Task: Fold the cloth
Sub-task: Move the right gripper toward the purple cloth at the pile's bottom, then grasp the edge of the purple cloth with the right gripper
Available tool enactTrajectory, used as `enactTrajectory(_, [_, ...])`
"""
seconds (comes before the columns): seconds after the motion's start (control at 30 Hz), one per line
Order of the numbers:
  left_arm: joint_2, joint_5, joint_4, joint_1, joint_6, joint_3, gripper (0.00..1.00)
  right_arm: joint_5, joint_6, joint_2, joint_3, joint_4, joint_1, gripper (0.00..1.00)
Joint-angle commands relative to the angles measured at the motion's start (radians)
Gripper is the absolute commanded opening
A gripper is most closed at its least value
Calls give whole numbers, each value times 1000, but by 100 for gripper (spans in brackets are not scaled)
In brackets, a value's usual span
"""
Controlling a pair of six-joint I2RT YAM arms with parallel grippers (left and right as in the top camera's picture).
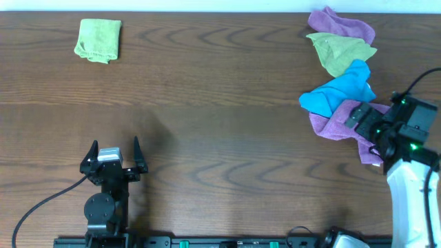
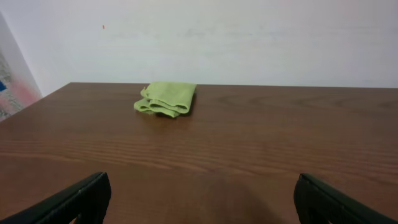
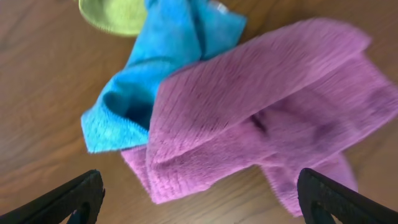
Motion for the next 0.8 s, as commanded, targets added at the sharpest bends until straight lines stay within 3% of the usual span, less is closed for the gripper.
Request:
enactTrajectory(0.0, [-6,-43,-48,4,10,-16,95,-50,21,37,11,-11,-8,99])
enactTrajectory(0.13, [-6,-43,-48,4,10,-16,96,-11,20,68,11,-51,-10,99])
enactTrajectory(0.3, [-6,-43,-48,4,10,-16,96,248,92,76,11,-159,-35,99])
enactTrajectory(0.43, [-6,-43,-48,4,10,-16,95,279,92,79,11,-213,-82,98])
enactTrajectory(0.6, [-6,-43,-48,4,10,-16,95,280,50,97,6,-151,-117,80])
enactTrajectory(0.77, [-6,-43,-48,4,10,-16,95,276,27,167,6,-130,-117,72])
